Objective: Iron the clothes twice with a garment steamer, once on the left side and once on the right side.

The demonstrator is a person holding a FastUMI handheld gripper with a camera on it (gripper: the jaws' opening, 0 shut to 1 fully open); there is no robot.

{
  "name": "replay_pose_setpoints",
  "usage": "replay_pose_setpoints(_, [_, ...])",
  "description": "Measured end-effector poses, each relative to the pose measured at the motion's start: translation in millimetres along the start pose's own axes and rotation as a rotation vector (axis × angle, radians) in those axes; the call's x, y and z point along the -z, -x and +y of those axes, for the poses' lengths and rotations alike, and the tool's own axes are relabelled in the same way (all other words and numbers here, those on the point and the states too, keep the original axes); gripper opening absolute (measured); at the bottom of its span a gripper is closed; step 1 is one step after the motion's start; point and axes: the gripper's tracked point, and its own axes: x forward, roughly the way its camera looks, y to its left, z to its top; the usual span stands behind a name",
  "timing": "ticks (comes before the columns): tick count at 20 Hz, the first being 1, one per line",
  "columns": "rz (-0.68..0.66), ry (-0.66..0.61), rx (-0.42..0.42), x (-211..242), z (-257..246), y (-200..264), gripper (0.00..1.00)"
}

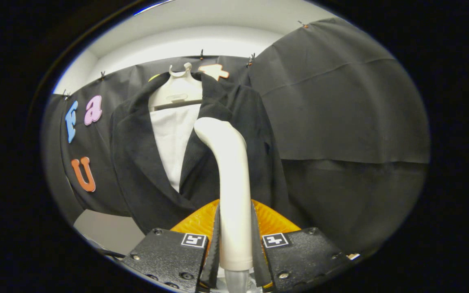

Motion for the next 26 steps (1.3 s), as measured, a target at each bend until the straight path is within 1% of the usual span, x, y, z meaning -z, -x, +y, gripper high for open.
replay_pose_setpoints(13, [0.085, 0.055, 0.015, 53, 6, 7, 0.37])
replay_pose_setpoints(26, [0.204, 0.107, 0.02, 123, 2, 15, 0.37])
